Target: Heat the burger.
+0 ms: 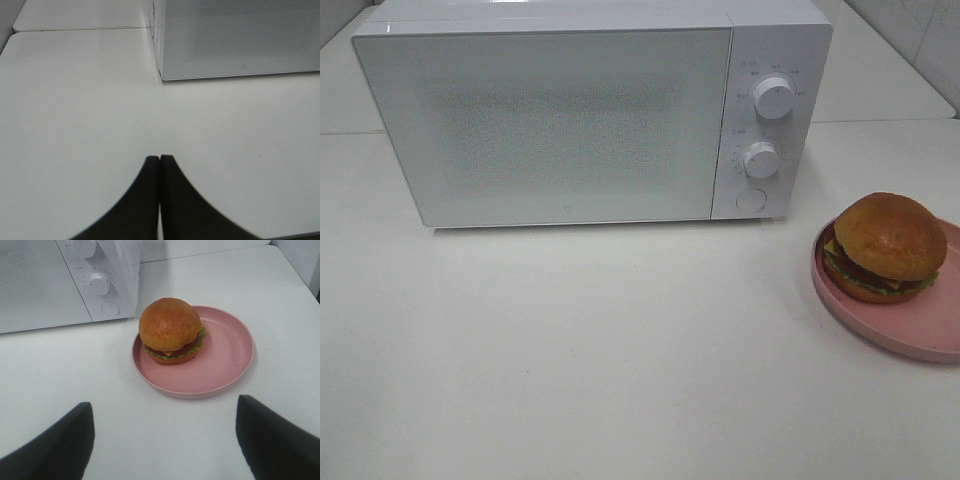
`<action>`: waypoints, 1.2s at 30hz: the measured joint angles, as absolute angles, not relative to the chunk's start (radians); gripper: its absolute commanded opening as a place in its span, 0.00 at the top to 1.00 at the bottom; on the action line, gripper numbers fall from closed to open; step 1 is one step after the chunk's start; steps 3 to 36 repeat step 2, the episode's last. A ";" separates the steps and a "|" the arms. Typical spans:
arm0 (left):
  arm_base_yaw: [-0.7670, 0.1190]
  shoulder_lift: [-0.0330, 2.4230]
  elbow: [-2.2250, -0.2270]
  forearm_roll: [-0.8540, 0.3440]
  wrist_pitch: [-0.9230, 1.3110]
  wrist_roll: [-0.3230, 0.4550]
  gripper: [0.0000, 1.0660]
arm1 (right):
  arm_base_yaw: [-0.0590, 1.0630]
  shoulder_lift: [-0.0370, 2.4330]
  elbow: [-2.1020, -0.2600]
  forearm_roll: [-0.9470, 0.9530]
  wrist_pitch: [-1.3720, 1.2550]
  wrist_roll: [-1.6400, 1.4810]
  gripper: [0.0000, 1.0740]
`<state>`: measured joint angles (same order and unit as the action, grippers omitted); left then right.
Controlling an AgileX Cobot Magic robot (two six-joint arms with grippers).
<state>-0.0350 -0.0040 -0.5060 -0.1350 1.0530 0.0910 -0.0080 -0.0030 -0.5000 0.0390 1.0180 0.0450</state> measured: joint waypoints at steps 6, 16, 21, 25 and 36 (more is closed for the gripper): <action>-0.035 -0.004 -0.506 -0.135 1.053 0.091 1.00 | -0.008 -0.003 -0.500 0.039 1.018 0.045 0.32; -0.035 -0.004 -0.506 -0.135 1.053 0.091 1.00 | -0.008 -0.003 -0.500 0.039 1.018 0.045 0.32; -0.035 -0.004 -0.506 -0.135 1.053 0.091 1.00 | -0.008 -0.003 -0.500 0.039 1.018 0.045 0.32; -0.035 -0.004 -0.506 -0.135 1.053 0.091 1.00 | -0.008 -0.003 -0.500 0.039 1.018 0.045 0.32; -0.035 -0.004 -0.506 -0.135 1.053 0.091 1.00 | -0.008 -0.003 -0.500 0.039 1.018 0.045 0.32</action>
